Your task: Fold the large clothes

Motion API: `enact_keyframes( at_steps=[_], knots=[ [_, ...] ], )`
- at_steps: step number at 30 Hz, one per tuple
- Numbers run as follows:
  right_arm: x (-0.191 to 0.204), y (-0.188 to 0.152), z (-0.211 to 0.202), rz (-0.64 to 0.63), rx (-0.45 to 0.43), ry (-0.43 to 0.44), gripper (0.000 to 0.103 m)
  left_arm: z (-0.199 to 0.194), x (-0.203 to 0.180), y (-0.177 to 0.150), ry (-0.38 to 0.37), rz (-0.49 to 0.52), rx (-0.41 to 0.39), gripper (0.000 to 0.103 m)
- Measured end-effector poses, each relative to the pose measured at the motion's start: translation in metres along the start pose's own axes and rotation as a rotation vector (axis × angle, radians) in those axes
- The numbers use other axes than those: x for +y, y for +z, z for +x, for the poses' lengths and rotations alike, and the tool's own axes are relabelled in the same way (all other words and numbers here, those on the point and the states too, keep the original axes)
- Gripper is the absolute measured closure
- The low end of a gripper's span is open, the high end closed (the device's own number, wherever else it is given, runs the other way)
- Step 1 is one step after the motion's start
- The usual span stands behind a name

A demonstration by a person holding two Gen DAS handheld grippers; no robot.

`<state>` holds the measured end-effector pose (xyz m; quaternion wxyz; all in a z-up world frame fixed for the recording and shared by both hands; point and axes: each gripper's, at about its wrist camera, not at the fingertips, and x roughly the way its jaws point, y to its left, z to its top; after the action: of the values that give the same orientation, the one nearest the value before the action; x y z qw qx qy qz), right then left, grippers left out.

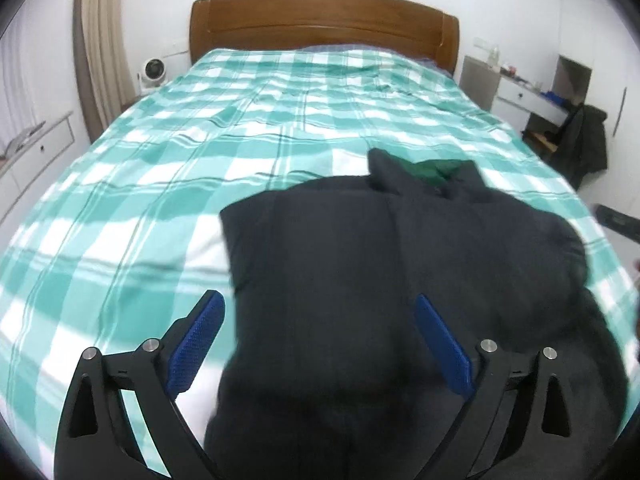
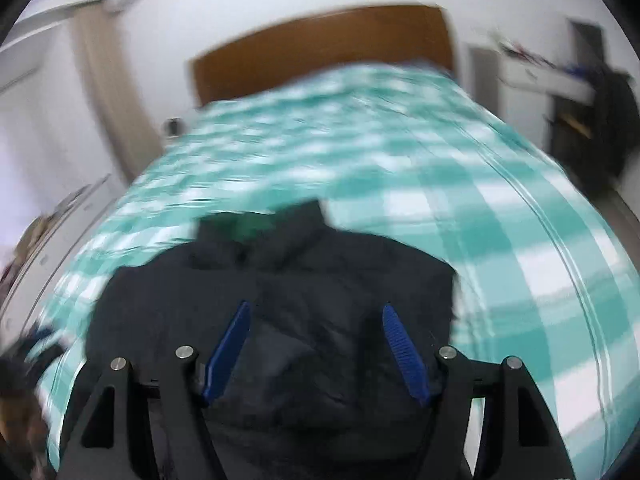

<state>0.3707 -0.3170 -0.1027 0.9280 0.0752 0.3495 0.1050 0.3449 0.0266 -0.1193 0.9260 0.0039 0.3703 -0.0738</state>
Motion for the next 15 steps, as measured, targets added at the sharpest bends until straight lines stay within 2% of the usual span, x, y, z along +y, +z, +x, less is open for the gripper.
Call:
enact_keyframes(
  at_steps=[3, 5, 6, 8, 11, 13, 15],
  knots=[
    [0.016, -0.008, 0.026, -0.086, 0.036, 0.081, 0.032, 0.043, -0.002, -0.004, 0.004, -0.002, 0.068, 0.007],
    [0.012, -0.025, 0.061, -0.099, 0.142, 0.057, 0.032, 0.066, 0.002, -0.016, -0.004, -0.013, 0.129, 0.002],
    [0.008, -0.031, 0.070, -0.083, 0.176, 0.058, 0.033, 0.070, 0.005, -0.019, -0.022, -0.031, 0.134, 0.001],
    [0.000, -0.045, 0.084, -0.061, 0.186, 0.069, 0.033, 0.072, 0.012, -0.024, -0.052, -0.068, 0.144, 0.000],
    [-0.001, -0.052, 0.089, -0.062, 0.189, 0.060, 0.032, 0.062, 0.012, -0.024, -0.030, -0.053, 0.154, 0.002],
    [-0.003, -0.053, 0.093, -0.056, 0.193, 0.060, 0.032, 0.046, 0.010, -0.016, -0.009, -0.040, 0.118, 0.004],
    [-0.007, -0.057, 0.095, -0.045, 0.190, 0.067, 0.032, 0.033, 0.008, -0.001, -0.043, -0.052, 0.058, 0.004]
  ],
)
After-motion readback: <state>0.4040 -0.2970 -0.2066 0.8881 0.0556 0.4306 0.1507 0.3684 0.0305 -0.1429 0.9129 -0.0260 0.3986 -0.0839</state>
